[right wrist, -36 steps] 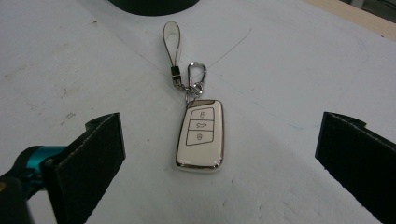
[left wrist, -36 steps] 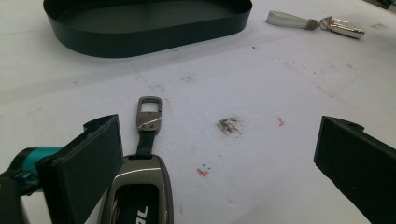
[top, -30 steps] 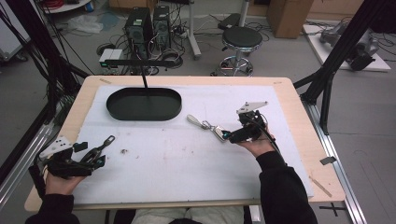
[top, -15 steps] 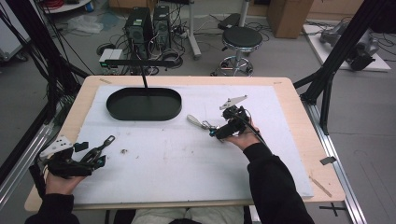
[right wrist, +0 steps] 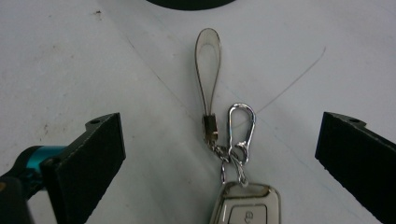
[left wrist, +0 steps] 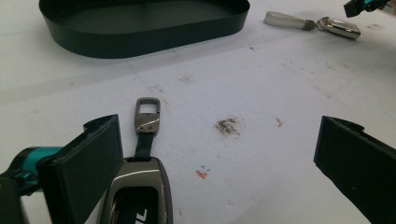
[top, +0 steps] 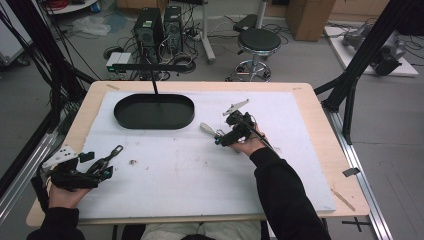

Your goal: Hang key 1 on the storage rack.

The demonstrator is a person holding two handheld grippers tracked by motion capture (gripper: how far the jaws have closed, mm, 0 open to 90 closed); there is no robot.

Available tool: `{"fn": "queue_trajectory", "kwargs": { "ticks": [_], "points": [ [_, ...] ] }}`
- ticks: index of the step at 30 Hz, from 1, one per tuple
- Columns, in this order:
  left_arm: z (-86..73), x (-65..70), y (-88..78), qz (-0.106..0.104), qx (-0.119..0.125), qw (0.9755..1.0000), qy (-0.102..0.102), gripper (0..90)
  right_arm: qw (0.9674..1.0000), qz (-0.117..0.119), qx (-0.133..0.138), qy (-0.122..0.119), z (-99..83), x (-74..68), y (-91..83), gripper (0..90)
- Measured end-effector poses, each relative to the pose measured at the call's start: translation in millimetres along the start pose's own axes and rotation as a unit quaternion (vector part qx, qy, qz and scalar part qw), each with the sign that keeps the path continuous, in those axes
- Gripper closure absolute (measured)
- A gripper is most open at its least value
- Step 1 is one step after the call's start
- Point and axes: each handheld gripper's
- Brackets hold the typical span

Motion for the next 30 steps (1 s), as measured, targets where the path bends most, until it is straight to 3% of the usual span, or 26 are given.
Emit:
{"fn": "queue_trajectory", "kwargs": {
  "ticks": [10,26,30],
  "points": [
    [0.8,-0.3,-1.1,-0.005,0.005,1.0,-0.002,1.8,0.9999,0.002,-0.002,-0.011,20.8,1.9,16.9,0.8],
    [0.7,-0.3,0.0,-0.008,0.003,1.0,-0.003,1.8,0.9989,0.008,-0.043,-0.018,38.5,6.4,54.0,0.8],
    [0.5,0.1,-0.5,-0.008,0.002,1.0,-0.002,1.8,0.9982,-0.002,-0.054,-0.025,37.9,7.0,61.0,8.3]
  ]
}}
Point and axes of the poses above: each handheld gripper's, and its own axes: y roughly forward along the jaws, z roughly out of its top, x roughly to its right, and after that the axes turned 3 degrees about -y, right-handed
